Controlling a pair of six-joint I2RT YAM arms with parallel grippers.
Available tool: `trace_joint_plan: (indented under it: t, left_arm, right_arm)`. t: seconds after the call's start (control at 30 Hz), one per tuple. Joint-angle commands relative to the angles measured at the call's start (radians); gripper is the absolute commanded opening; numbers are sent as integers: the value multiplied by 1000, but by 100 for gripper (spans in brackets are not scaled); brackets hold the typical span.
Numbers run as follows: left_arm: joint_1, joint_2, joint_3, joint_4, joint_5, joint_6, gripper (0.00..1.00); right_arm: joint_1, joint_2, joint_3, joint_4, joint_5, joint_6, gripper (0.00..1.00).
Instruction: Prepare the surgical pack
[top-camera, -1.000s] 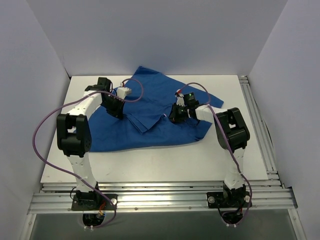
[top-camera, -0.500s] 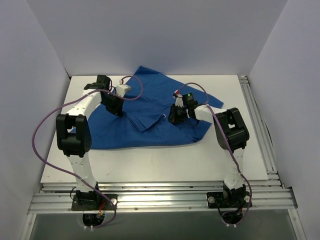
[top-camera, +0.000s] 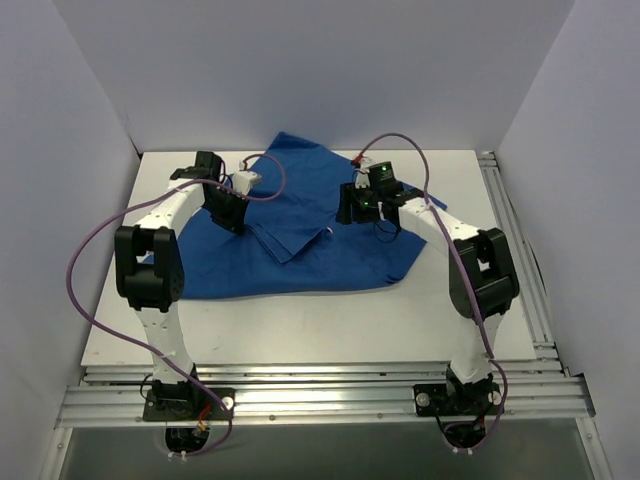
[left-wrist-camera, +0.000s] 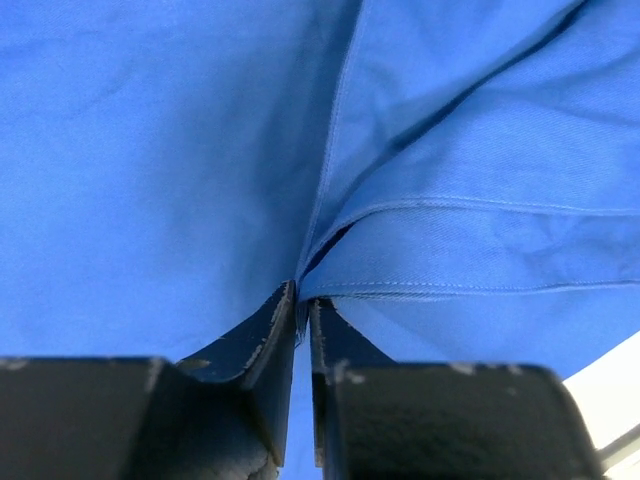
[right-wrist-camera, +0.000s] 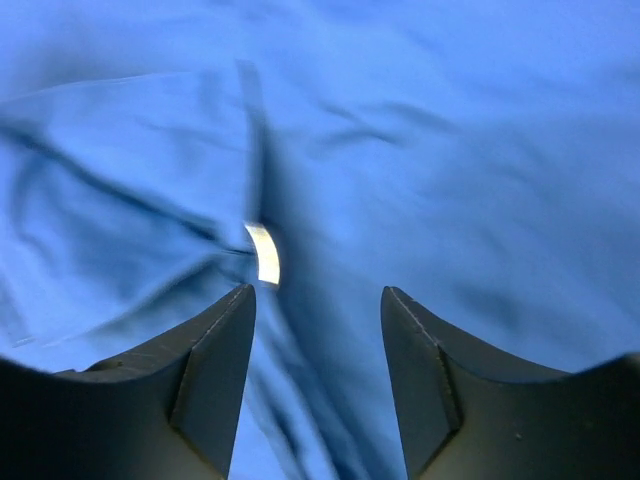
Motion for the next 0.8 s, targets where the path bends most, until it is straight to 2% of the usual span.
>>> trace_joint_plan:
  t: [0.0, 0.03, 0.1, 0.17, 0.37, 0.5, 0.67, 0.77]
  left_arm:
    - [3, 5, 35, 70, -4, -6, 22]
    - [3, 7, 37, 72, -9, -9, 27]
    - [3, 15, 40, 72, -12, -14, 29]
    - [3, 25, 41, 70, -15, -18, 36]
    - [2, 29, 53, 79, 5, -34, 59]
    - [2, 27, 76, 76, 26, -40, 65]
    - [-3, 53, 115, 58, 40, -38, 68]
    - [-6, 76, 127, 59, 40, -46, 70]
  right_arm:
    - [114, 3, 64, -64, 78, -121, 50]
    - [159, 10, 70, -73, 122, -162, 50]
    - [190, 10, 59, -67, 161, -188, 51]
    - [210, -16, 36, -34, 184, -201, 51]
    - [225, -121, -131, 112, 152, -236, 53]
    - [253, -160, -235, 204, 156, -352, 55]
    - [256, -273, -391, 452, 101, -539, 59]
    - [254, -275, -410, 482, 112, -596, 62]
